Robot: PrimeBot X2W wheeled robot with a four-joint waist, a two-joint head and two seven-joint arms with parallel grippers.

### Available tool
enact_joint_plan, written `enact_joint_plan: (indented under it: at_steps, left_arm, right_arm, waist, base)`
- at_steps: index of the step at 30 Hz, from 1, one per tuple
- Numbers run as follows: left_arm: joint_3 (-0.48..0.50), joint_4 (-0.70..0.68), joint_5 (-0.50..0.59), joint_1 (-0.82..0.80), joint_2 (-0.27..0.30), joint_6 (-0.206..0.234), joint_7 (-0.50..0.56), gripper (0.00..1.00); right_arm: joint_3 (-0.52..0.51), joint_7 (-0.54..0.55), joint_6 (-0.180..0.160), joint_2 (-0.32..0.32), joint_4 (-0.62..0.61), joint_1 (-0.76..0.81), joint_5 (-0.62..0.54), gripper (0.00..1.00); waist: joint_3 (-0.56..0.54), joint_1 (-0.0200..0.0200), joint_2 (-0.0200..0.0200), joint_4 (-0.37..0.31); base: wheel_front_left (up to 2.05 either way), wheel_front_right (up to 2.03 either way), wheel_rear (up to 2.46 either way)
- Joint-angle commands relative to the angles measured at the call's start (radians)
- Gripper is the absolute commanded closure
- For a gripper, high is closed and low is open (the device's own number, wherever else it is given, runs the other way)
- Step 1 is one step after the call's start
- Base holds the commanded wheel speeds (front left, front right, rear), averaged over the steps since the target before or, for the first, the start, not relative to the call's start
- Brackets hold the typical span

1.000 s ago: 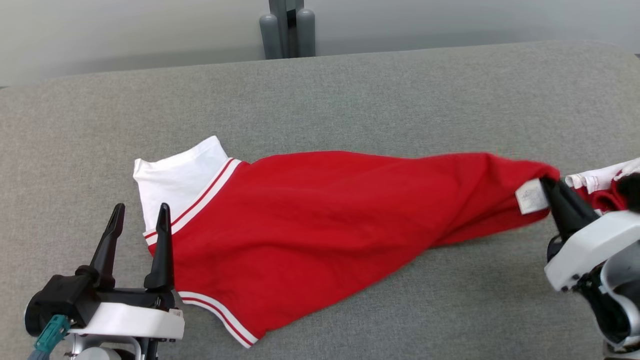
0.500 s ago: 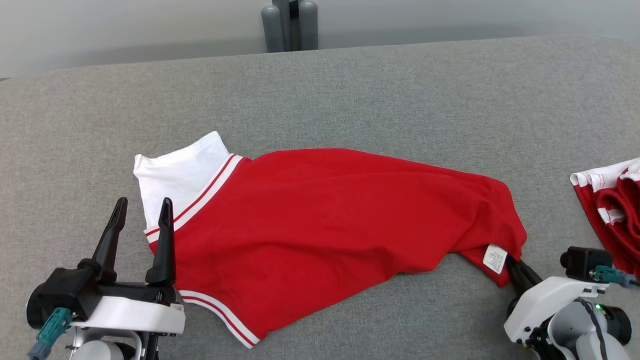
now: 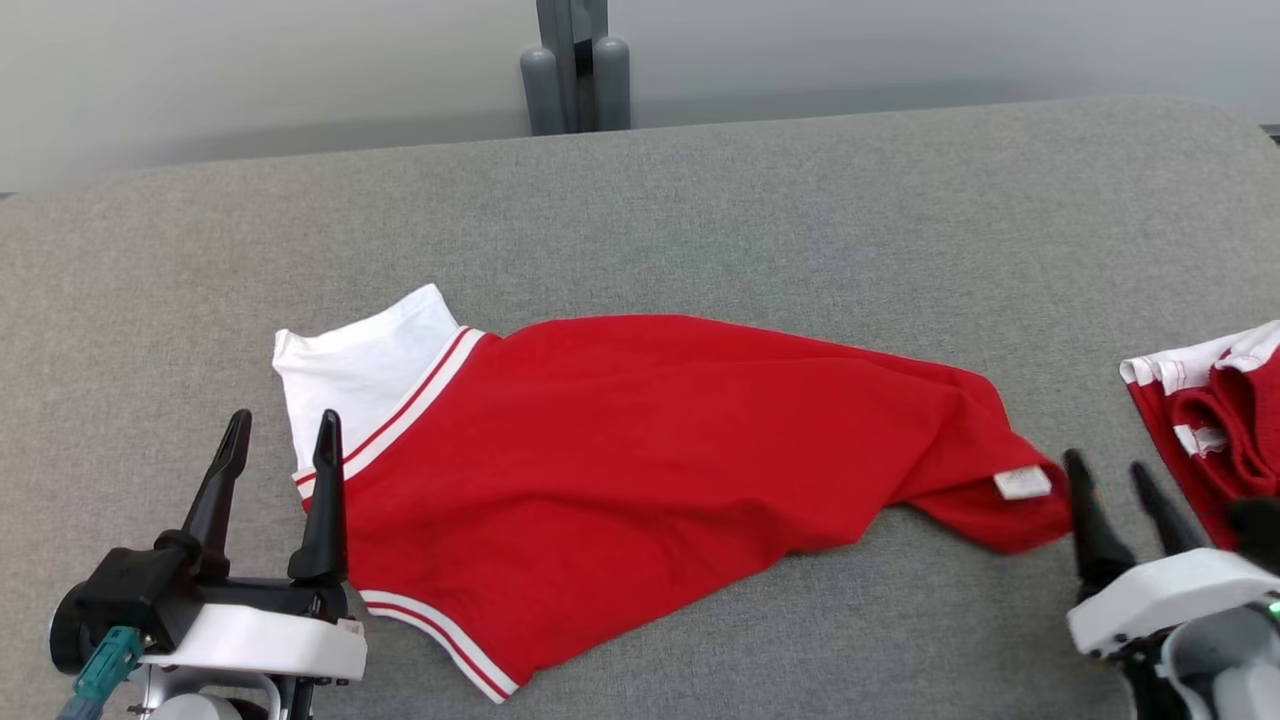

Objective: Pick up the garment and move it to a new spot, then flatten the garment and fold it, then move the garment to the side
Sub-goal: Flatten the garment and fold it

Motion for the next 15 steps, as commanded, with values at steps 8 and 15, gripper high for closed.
enact_joint_plan:
  at_steps: [8,15]
  left_arm:
    - [0.005,-0.010,0.002,0.022,0.013,0.016,0.003,0.00]
    - [0.002,-0.015,0.008,0.036,0.021,0.029,0.009,0.00]
  right_arm:
    - [-0.135,-0.069,0.000,-0.001,-0.234,-0.015,-0.087,0.00]
    - [-0.068,-0.079,0.000,0.001,-0.343,-0.023,-0.142,0.00]
  waist:
    - [-0.040,0.0000,0.0000,-0.007]
    - [-0.074,0.0000,0.0000,0.004]
  base:
    - [0.00,0.00,0.00]
    - [0.00,0.00,0.00]
